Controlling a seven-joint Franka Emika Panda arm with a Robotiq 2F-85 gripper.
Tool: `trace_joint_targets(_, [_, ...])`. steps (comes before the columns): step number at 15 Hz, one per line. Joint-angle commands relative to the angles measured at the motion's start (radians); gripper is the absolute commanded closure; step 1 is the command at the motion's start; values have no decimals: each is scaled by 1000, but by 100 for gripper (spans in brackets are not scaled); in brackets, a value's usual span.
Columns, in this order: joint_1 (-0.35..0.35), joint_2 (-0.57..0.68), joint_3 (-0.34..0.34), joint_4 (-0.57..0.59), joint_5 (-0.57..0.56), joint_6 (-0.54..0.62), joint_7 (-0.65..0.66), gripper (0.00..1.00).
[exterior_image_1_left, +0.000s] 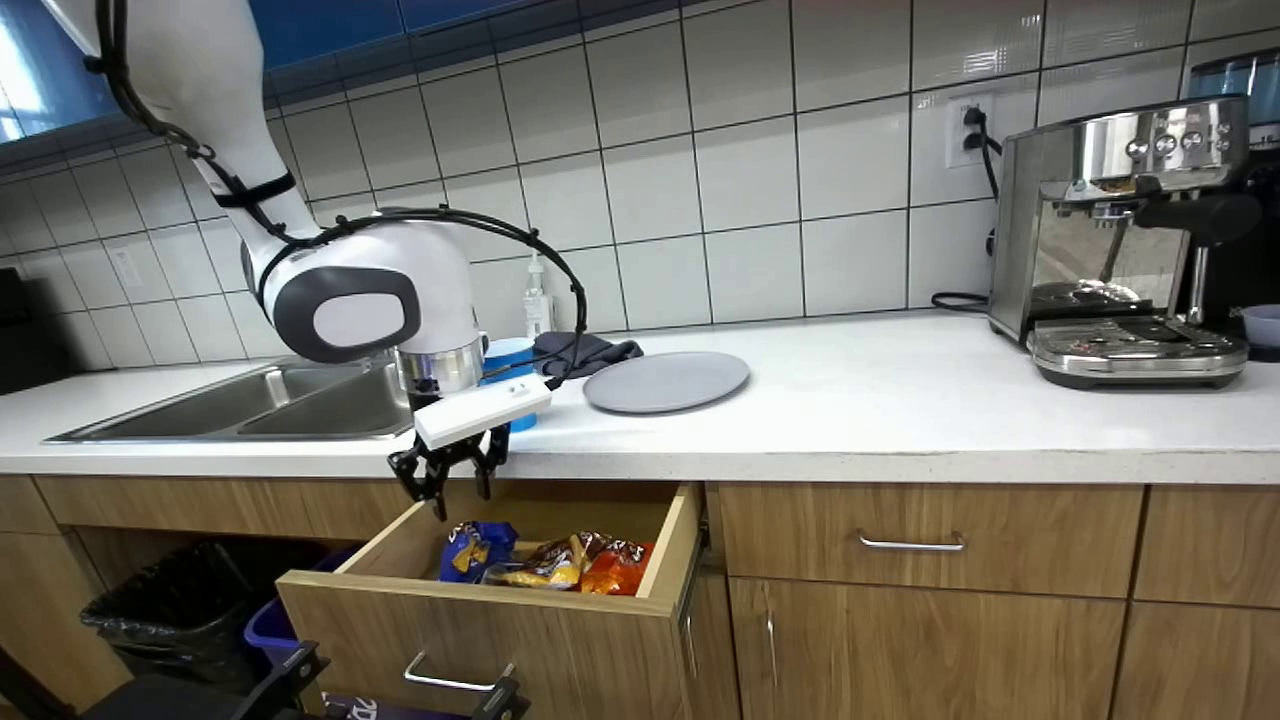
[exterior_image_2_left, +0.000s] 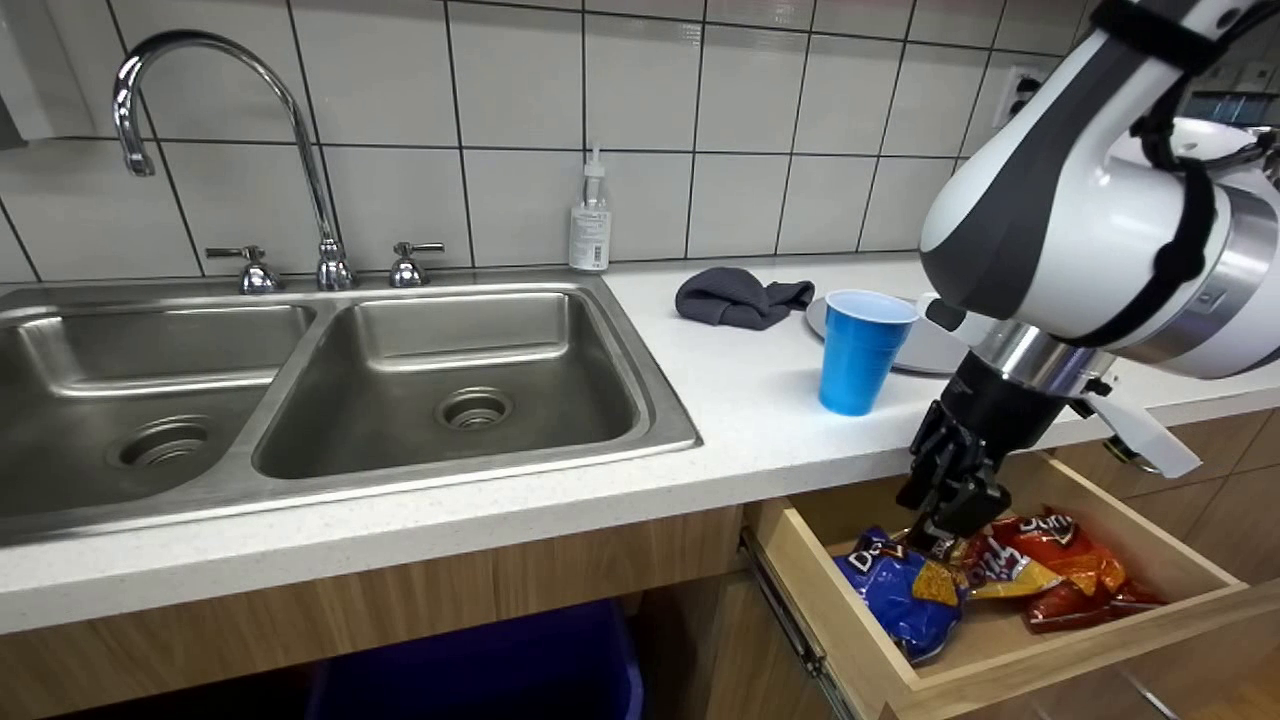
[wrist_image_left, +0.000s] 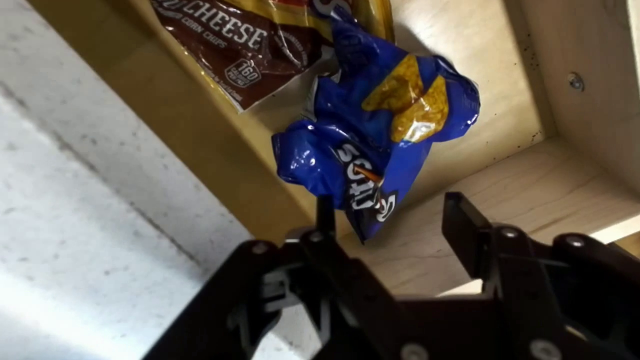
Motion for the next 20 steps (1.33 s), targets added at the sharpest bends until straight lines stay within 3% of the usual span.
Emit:
trace_joint_targets(1, [-19,-34,23,-6,52,24,-40,11])
trace_joint_targets(2, [-20,-49,24,-13,62,20,-38,2])
trace_joint_targets(3, [-16,-57,17,-18,58,6,-26,0])
trace_joint_targets(14, [16,-187,-69,-173,-67,-14,67,0])
trace_joint_targets(20, [42,-221,-127,-234,-223,9,327,0])
